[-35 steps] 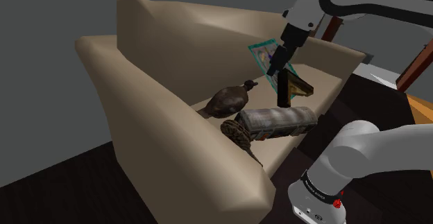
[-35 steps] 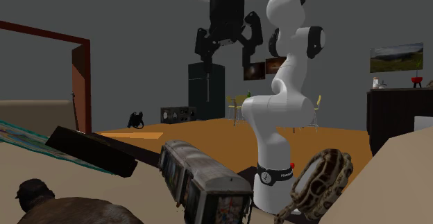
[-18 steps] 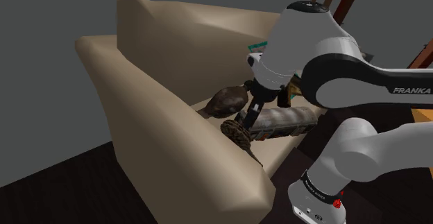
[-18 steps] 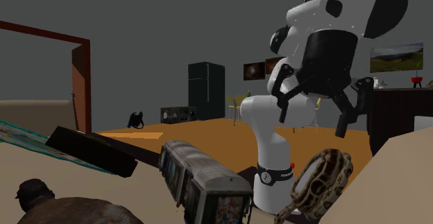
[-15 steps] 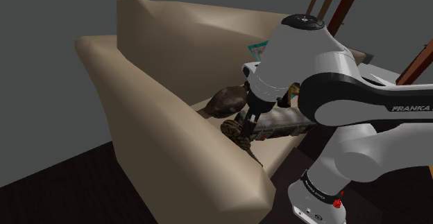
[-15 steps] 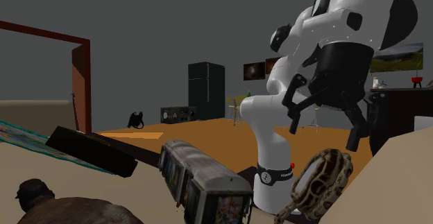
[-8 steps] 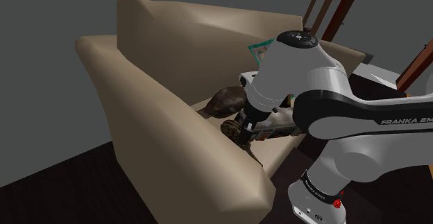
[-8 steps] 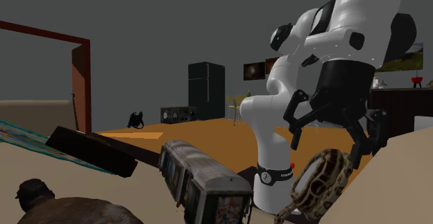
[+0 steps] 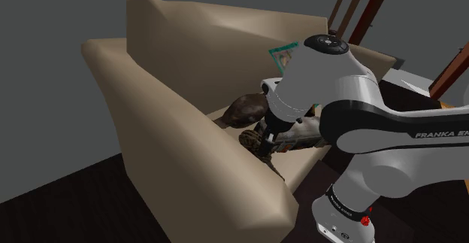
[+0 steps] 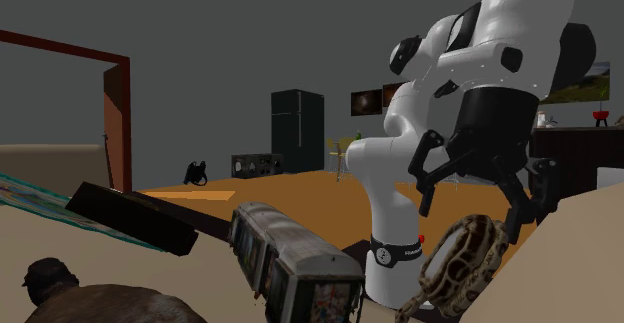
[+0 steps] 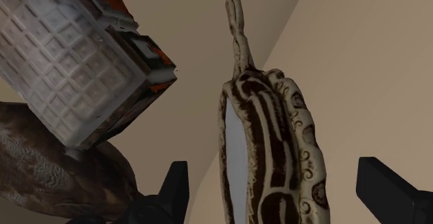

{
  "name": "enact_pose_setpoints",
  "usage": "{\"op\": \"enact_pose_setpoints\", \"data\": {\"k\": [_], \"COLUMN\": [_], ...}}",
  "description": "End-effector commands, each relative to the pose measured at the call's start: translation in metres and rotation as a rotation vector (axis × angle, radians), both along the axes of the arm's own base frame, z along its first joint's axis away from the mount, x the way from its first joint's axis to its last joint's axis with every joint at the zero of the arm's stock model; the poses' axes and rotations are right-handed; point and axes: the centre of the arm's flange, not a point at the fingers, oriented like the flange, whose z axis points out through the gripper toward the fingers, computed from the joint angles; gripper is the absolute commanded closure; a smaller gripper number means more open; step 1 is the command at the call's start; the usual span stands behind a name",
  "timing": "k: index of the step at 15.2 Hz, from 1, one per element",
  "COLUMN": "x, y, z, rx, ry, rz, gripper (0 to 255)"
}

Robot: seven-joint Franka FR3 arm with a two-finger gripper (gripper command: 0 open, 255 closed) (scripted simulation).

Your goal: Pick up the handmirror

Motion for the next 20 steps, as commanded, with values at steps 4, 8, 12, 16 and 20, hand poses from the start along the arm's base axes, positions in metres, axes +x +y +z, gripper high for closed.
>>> {"op": "enact_pose_setpoints", "data": {"k": [4, 8, 12, 16, 20], "x": [0.003, 0.003, 0.003, 0.003, 0.003], "y": [0.002, 0.002, 0.002, 0.002, 0.002], "z": [-0.008, 0.014, 0.035, 0.056, 0.067], "rx": [-0.02, -0.02, -0.02, -0.02, -0.02], "ry": [0.03, 0.03, 0.03, 0.03, 0.03], "rz": [-0.003, -0.003, -0.003, -0.003, -0.003], "gripper": [255, 255, 255, 255, 255]}}
